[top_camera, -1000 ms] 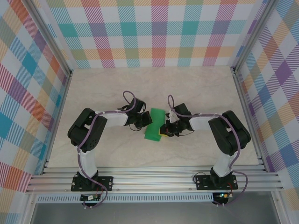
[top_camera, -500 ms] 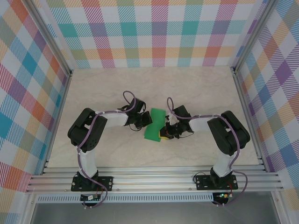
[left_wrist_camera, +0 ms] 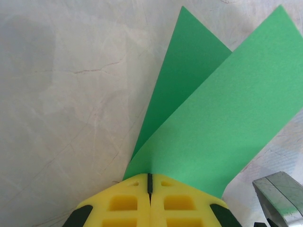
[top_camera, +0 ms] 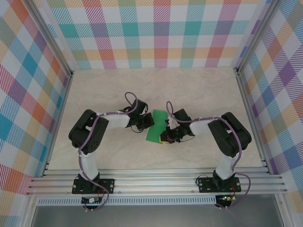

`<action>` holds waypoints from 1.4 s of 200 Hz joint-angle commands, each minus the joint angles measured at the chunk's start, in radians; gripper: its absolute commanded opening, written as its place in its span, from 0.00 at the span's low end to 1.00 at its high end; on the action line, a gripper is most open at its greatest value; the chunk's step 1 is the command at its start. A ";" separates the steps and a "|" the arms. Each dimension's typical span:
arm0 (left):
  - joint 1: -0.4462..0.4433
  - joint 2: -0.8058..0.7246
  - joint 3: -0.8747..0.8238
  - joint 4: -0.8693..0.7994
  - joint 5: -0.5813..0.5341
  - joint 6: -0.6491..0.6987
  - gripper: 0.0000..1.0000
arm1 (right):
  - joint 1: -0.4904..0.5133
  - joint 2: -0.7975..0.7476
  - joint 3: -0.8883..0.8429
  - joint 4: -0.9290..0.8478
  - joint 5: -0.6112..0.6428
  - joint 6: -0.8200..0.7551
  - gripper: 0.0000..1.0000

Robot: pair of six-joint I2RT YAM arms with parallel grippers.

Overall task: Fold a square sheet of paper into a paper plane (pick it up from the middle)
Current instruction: Fold the square sheet of paper in half at the center of the table.

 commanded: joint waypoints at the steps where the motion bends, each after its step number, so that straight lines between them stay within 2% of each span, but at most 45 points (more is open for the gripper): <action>1: -0.030 0.065 -0.013 -0.101 -0.016 0.023 0.00 | 0.003 -0.006 -0.008 -0.052 0.018 -0.026 0.06; 43: -0.030 0.066 -0.008 -0.104 -0.015 0.025 0.00 | 0.003 -0.074 -0.033 -0.019 -0.020 -0.009 0.07; 109: -0.030 0.070 -0.001 -0.110 -0.014 0.028 0.00 | 0.004 0.007 -0.072 -0.003 0.009 -0.022 0.05; 139: -0.030 0.068 -0.001 -0.110 -0.011 0.030 0.00 | -0.005 -0.066 0.000 -0.083 0.049 -0.049 0.05; 163: -0.030 0.065 -0.005 -0.112 -0.011 0.033 0.00 | -0.055 -0.103 0.078 -0.089 0.063 -0.049 0.06; 219: -0.030 0.069 -0.003 -0.109 -0.011 0.033 0.00 | -0.126 0.050 0.195 0.009 0.059 0.006 0.05; 280: -0.030 0.073 -0.005 -0.108 -0.009 0.034 0.00 | -0.131 0.157 0.153 0.084 0.087 0.026 0.04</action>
